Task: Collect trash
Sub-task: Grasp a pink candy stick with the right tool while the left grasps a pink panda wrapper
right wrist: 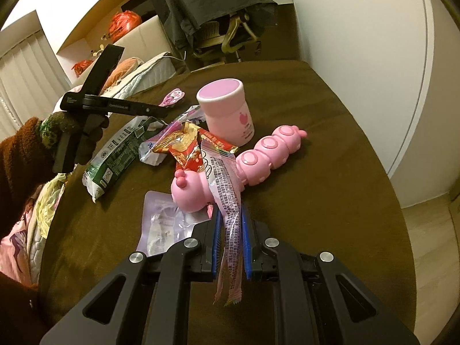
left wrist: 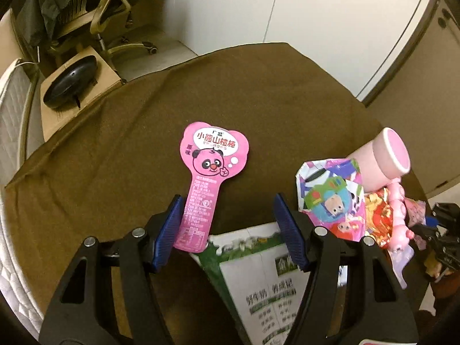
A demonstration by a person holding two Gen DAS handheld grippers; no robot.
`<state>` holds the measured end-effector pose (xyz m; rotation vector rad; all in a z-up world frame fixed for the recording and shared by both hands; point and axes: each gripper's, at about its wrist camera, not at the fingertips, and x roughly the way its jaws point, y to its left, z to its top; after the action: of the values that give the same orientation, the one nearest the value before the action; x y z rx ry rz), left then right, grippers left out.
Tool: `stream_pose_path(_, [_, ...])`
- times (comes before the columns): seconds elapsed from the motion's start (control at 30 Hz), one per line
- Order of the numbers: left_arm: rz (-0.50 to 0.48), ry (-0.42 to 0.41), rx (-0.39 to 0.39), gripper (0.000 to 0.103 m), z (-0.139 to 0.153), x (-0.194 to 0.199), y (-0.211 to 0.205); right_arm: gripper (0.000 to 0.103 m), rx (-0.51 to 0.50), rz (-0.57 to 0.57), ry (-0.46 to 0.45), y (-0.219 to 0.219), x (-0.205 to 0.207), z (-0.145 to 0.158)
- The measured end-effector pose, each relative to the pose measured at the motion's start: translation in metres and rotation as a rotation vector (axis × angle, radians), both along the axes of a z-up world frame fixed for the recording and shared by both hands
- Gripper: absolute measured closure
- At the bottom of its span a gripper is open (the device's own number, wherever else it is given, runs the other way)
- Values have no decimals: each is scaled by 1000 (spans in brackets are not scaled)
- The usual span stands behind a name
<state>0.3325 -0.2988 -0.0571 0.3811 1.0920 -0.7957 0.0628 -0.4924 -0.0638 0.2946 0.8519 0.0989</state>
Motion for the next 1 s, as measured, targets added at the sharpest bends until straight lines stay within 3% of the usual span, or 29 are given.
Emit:
stream_pose_path(0.17, [83,-66,39,42,-4,18,-17,90,-15,6,-12,-1,-2,3])
stream_pose_path(0.23, [92,-84,52,47,-4,22,-24,90,-23,5,-15,0,-4,4])
stream_pose_path(0.27, [90,-92,59,55,-3,23,-26,90,-23,3,-16,-1,-4,4])
stream_pose_path(0.4, [86,-126,67,55,4,15,-27,90,-16,-4,-21,0,-7,5])
stream_pose_path(0.63, [131,-188,-22,56,51,-27,2,90,-19,21,-52,12,-5,18])
stream_pose_path(0.67, [134,-196,-39,57,59,-36,8,90,-23,29,-58,17,-4,22])
stream_pose_path(0.7, [136,-200,-49,66,64,-44,12,90,-26,36,-62,21,-4,25])
stream_pose_path(0.77, [152,-209,-76,66,77,-63,28,90,-30,49,-69,28,-2,30])
stream_pose_path(1.0, [219,-209,-147,70,98,-108,75,90,-56,116,-98,62,5,50])
